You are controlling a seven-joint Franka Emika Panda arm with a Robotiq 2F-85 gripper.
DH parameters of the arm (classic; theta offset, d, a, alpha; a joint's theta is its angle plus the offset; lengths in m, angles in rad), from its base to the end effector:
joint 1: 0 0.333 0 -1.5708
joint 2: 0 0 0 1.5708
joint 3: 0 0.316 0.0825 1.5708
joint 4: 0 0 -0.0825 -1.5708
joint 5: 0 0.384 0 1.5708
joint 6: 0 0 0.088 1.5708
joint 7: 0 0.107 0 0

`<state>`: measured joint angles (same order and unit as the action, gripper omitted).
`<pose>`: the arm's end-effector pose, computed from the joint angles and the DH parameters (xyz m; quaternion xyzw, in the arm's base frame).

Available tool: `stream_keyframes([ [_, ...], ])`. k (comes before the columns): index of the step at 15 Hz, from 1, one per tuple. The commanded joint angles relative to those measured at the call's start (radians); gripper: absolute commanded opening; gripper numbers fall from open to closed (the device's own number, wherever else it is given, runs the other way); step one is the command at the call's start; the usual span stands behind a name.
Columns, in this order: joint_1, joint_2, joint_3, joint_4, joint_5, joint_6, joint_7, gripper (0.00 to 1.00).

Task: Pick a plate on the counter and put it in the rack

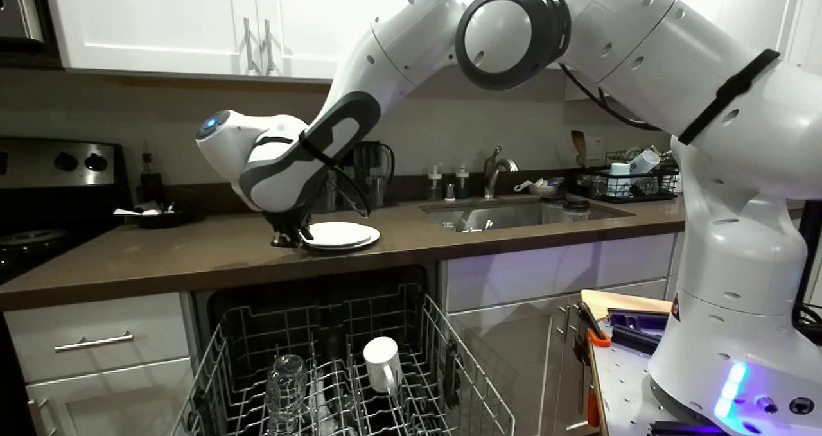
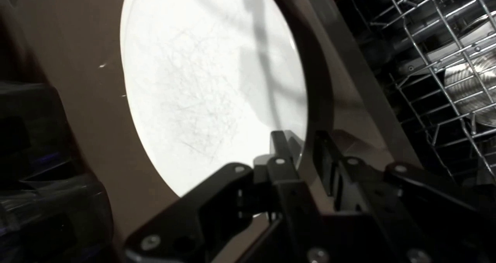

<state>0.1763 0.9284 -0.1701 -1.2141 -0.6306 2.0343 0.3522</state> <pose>0.7542 0.0069 0.2220 0.9406 0.0185 0.0136 0.3387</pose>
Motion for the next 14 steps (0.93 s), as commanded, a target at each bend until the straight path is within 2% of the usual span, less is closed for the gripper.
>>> stream_keyframes([
  [1,0.021,0.046,-0.021,0.078,-0.013,-0.056,-0.044,0.22],
  [6,0.037,0.082,-0.029,0.134,-0.027,-0.097,-0.064,0.28],
  [9,0.042,0.104,-0.032,0.159,-0.030,-0.109,-0.077,0.24],
  [14,0.050,0.128,-0.044,0.181,-0.036,-0.131,-0.087,0.35],
])
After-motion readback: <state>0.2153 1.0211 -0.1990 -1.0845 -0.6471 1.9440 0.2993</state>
